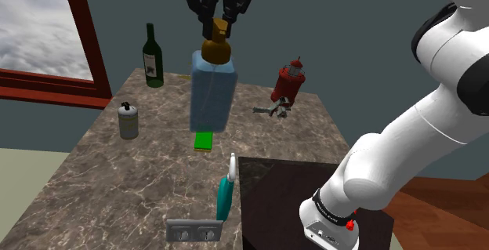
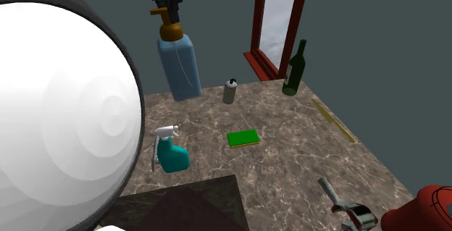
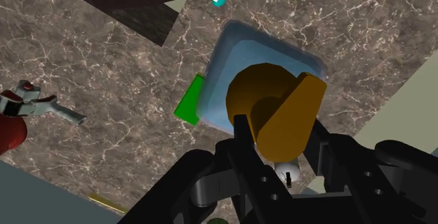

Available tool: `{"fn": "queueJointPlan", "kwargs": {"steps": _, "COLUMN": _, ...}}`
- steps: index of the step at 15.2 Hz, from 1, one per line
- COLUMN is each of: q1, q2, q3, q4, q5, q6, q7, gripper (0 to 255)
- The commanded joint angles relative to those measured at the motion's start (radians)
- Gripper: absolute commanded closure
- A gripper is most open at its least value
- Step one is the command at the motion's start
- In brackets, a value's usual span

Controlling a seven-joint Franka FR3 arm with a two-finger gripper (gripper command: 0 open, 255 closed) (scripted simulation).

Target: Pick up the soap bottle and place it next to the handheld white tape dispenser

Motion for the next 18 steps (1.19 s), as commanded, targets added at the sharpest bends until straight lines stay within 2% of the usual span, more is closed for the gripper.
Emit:
{"fn": "queueJointPlan", "kwargs": {"steps": 1, "q1": 0.002, "q2": 0.022, "q3": 0.007, "q4": 0.052, "q5": -0.01, "q6": -0.033, "q7": 0.007, "gripper": 255}}
{"fn": "queueJointPlan", "kwargs": {"steps": 9, "q1": -0.08, "q2": -0.095, "q3": -0.158, "q4": -0.077, "q5": 0.008, "q6": -0.01, "q7": -0.238, "gripper": 255}}
{"fn": "queueJointPlan", "kwargs": {"steps": 18, "q1": -0.155, "q2": -0.12, "q3": -0.321, "q4": -0.116, "q5": -0.026, "q6": 0.008, "q7": -0.485, "gripper": 255}}
